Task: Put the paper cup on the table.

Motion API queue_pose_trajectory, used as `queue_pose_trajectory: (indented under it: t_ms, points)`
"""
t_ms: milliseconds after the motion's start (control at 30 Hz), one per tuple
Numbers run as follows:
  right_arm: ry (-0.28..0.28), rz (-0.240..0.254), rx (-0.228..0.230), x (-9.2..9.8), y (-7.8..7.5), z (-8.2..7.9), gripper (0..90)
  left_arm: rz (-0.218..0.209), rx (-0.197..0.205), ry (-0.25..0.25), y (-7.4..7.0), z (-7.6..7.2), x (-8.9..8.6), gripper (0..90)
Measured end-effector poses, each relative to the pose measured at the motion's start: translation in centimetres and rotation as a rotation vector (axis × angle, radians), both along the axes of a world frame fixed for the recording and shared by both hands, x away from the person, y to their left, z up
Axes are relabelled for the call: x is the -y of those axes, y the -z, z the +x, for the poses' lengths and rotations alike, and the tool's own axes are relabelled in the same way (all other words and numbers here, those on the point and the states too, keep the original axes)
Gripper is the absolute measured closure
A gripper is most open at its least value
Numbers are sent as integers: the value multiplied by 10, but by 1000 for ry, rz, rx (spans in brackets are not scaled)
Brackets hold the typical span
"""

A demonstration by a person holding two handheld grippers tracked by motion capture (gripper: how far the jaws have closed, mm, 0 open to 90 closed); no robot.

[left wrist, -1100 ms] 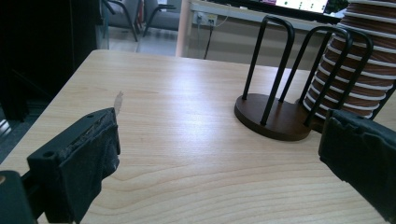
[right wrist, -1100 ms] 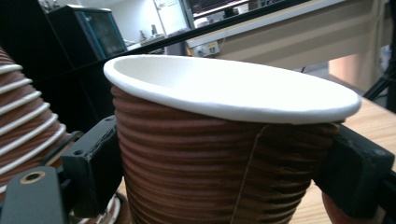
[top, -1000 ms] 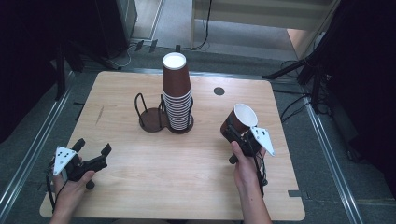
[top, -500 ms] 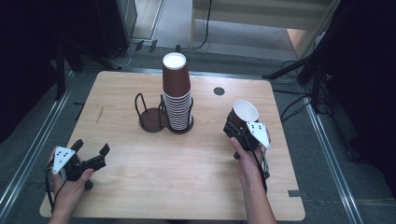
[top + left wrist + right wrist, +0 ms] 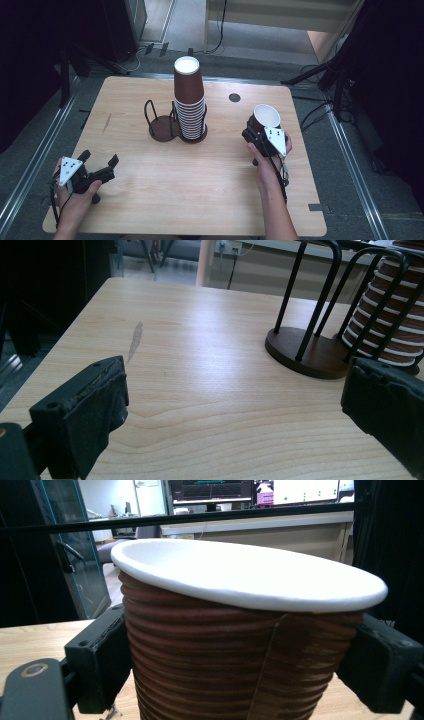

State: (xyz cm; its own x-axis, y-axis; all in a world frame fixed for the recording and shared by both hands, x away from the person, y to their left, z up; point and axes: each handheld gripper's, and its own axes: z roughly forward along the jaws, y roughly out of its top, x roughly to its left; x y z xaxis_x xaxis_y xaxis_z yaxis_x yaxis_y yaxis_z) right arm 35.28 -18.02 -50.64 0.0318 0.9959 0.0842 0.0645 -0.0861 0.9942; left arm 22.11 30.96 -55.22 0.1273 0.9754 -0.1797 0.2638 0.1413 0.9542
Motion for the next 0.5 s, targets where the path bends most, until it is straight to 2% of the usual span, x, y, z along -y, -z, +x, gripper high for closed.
queue_pose_trajectory:
  t_ms: [167,300,333,367,433,500]
  points:
    - [14,-1,-3,3,5,5,116,-13,-6,-10,0,1,0,0]
    - [6,-36,8,4,10,10,116,-6,-20,-21,0,2,0,4]
    - [-15,-64,1,4,12,12,116,-7,-24,-22,0,2,0,6]
    - [-15,-64,1,4,12,12,116,-7,-24,-22,0,2,0,6]
    - [-26,-104,0,3,15,14,116,-15,-28,-25,0,3,0,6]
    - [-41,-109,-5,2,17,16,115,-19,-35,-28,0,3,-1,6]
